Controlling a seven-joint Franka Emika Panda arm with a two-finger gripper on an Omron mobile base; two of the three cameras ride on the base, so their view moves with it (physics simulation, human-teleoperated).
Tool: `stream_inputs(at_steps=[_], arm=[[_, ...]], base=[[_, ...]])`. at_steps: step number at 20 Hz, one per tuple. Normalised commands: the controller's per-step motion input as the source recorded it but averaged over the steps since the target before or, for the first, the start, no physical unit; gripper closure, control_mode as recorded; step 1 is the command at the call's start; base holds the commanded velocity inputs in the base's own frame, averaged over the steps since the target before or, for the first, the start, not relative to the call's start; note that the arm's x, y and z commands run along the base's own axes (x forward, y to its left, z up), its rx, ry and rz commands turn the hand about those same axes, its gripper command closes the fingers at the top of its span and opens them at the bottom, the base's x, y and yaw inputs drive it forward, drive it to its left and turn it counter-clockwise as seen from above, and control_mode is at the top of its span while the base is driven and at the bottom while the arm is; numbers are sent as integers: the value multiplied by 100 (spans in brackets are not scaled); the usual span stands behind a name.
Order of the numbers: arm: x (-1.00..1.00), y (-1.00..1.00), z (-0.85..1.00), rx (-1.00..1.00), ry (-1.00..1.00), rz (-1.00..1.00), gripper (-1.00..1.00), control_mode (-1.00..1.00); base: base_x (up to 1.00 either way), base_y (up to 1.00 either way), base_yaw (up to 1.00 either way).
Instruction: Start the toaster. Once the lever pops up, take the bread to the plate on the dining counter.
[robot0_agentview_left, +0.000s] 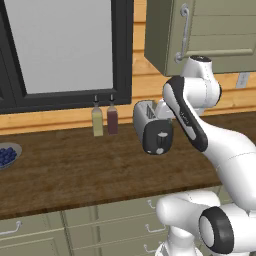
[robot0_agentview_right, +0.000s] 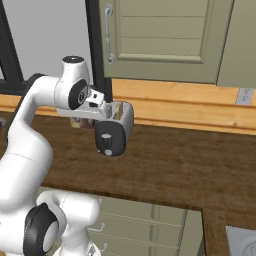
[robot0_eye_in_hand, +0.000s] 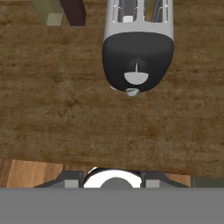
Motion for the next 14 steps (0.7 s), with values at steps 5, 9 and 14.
stream_inputs(at_steps=[5, 9, 14], arm=[[-4, 0, 0, 0, -4, 0, -100, -100], [-14, 0, 0, 0, -24, 0, -100, -100], [-1, 18, 0, -1, -25, 0, -100, -100]], base=[[0, 0, 0], [0, 0, 0], [0, 0, 0]])
